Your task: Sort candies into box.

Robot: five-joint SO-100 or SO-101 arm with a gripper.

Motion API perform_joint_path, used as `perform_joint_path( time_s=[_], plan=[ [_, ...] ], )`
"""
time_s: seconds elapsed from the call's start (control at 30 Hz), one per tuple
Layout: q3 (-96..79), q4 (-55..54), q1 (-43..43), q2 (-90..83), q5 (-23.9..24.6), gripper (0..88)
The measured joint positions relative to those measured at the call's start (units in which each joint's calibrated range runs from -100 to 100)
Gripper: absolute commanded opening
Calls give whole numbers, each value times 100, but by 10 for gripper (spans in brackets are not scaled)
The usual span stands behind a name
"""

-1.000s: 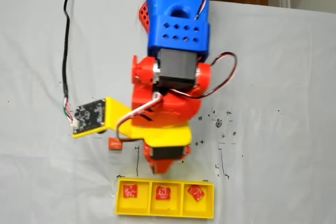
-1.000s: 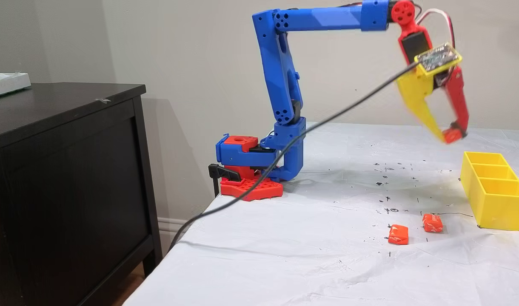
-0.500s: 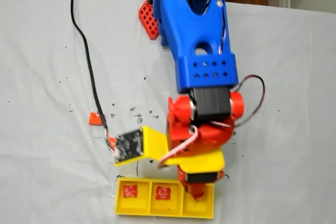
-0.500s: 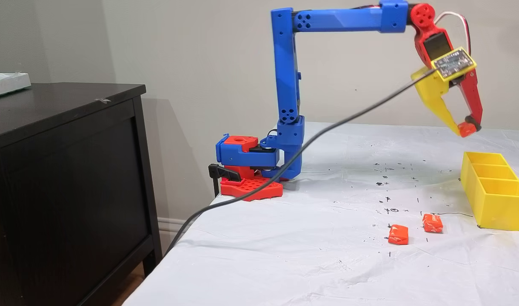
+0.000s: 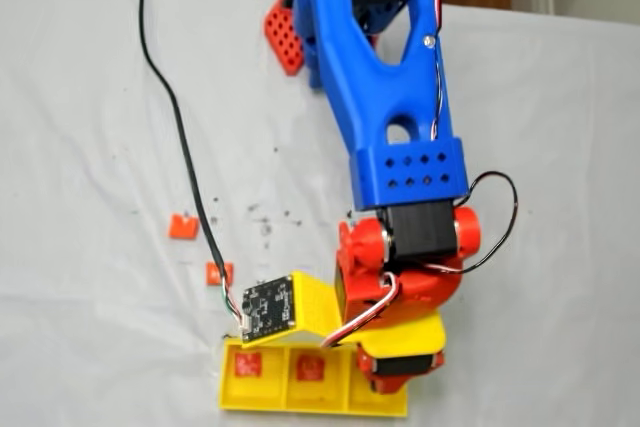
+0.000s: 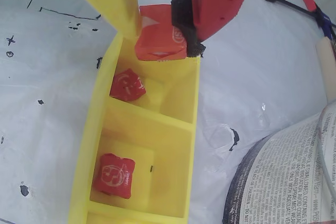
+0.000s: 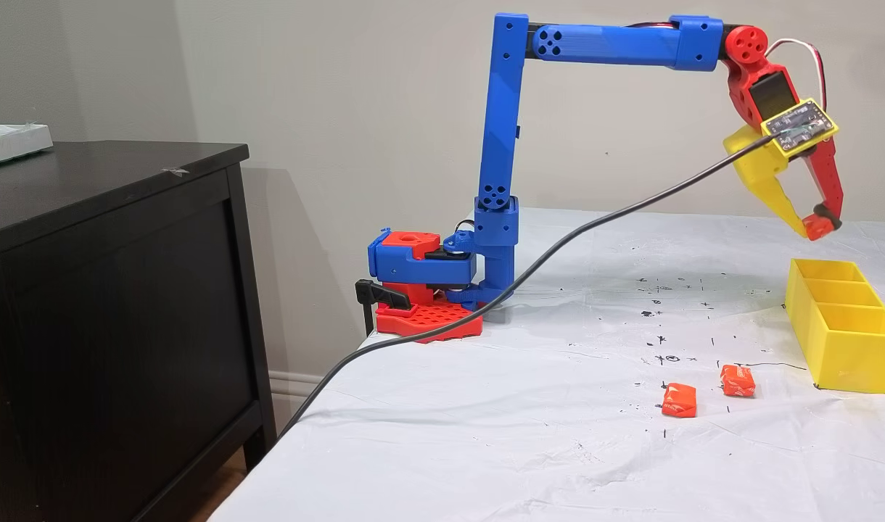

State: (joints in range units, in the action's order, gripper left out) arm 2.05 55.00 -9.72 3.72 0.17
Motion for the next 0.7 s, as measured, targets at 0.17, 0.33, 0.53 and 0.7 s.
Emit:
perform_joint_path(
  time_s=[0.17,0.33,0.53,0.7],
  plan=[
    [0,-48,0,161,0,1],
    [17,-48,0,330,0,1],
    [154,-48,0,355,0,19],
    [154,-48,0,355,0,170]
  ],
)
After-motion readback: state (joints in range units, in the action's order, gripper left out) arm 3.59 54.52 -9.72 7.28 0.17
